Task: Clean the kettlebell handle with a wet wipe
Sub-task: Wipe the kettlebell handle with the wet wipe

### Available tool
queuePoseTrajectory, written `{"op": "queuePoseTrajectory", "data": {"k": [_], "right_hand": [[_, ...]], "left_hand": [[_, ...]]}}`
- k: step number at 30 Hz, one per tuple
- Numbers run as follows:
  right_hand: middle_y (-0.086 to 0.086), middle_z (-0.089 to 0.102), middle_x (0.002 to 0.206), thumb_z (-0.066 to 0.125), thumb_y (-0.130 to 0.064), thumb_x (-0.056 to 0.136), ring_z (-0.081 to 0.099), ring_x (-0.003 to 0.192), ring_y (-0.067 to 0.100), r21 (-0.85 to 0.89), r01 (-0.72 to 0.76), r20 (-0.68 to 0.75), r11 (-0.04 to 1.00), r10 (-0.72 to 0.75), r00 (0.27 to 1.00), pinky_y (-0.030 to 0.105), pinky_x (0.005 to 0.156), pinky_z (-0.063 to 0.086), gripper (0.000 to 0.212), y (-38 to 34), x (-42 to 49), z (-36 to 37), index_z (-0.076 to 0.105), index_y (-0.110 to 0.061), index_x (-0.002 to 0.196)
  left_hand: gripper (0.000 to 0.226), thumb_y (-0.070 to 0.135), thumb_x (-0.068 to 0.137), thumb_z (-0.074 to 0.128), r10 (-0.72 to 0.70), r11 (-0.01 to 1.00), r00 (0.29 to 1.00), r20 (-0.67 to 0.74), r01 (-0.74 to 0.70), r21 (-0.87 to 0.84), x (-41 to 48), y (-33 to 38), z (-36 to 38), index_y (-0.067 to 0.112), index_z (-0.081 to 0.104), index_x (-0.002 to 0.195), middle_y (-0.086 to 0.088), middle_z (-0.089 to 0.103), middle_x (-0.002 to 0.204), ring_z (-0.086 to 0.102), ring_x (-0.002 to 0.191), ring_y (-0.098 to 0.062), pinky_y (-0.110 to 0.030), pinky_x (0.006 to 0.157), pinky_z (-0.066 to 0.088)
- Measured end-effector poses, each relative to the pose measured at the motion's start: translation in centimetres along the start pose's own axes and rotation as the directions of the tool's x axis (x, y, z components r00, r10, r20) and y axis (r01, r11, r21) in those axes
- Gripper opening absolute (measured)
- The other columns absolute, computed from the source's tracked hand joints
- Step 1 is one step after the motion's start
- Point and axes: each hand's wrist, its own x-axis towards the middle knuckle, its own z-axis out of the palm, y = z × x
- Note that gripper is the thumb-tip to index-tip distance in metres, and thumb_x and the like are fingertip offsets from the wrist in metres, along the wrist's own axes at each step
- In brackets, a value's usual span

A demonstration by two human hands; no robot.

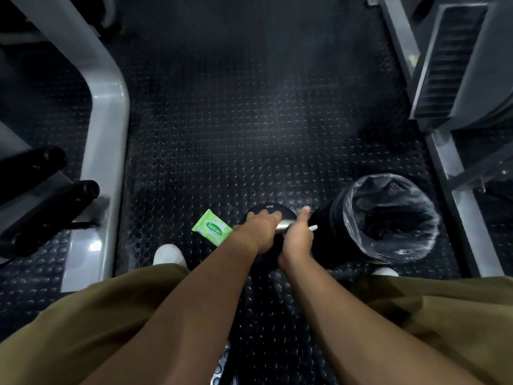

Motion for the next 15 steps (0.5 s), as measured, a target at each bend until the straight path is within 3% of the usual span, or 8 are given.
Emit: {"op": "queuePoseTrajectory", "data": {"k": [4,8,11,13,15], "right_hand": [[0.002,0.061,0.087,0.044,-0.072,0.093,0.064,0.09,0.029,-0.053,0.015,-0.075,0.998,-0.019,0.997,0.05,0.095,0.055,0.058,-0.8,-0.3,0.9,0.054,-0.014,0.097],[0.013,0.071,0.104,0.046,-0.079,0.087,0.071,0.092,0.034,0.02,-0.064,0.038,0.998,0.064,0.997,0.052,0.085,0.059,0.08,-1.1,1.0,0.0,0.059,-0.007,0.12],[0.016,0.071,0.11,0.049,-0.077,0.088,0.071,0.095,0.037,0.075,-0.095,0.095,0.993,0.088,0.992,0.05,0.077,0.059,0.074,-1.2,1.5,-0.2,0.059,-0.011,0.121],[0.012,0.068,0.114,0.052,-0.082,0.079,0.069,0.099,0.035,0.088,-0.077,0.053,0.993,0.073,0.996,0.052,0.085,0.058,0.084,-0.7,1.0,0.2,0.056,-0.012,0.125],[0.006,0.066,0.108,0.052,-0.081,0.079,0.066,0.098,0.031,0.07,-0.039,-0.019,0.997,0.041,0.999,0.053,0.093,0.055,0.075,-0.3,0.1,0.8,0.056,-0.015,0.115]], "left_hand": [[0.032,0.014,0.094,0.059,-0.004,1.0,1.0,0.006,0.004,-0.007,-0.1,0.1,-0.1,0.034,0.037,0.104,-0.009,0.047,0.129,0.04,0.132,-0.046,-0.065,0.105,0.043],[0.039,0.008,0.093,0.06,0.005,1.0,1.0,-0.013,-0.005,-0.024,0.0,-0.2,0.2,0.035,0.032,0.099,-0.003,0.043,0.118,0.04,0.13,-0.039,-0.063,0.104,0.044],[0.037,0.006,0.093,0.058,0.009,1.0,1.0,-0.018,-0.009,-0.015,0.1,-0.3,0.2,0.034,0.035,0.103,0.002,0.036,0.109,0.041,0.128,-0.037,-0.062,0.104,0.044],[0.035,0.007,0.094,0.057,0.008,1.0,1.0,-0.005,-0.008,-0.016,0.1,-0.2,0.2,0.033,0.037,0.104,-0.002,0.041,0.114,0.041,0.129,-0.039,-0.063,0.105,0.043],[0.031,0.011,0.095,0.057,0.003,1.0,1.0,0.011,-0.003,-0.009,0.1,-0.2,0.0,0.03,0.042,0.113,-0.008,0.047,0.126,0.041,0.13,-0.043,-0.064,0.107,0.042]]}}
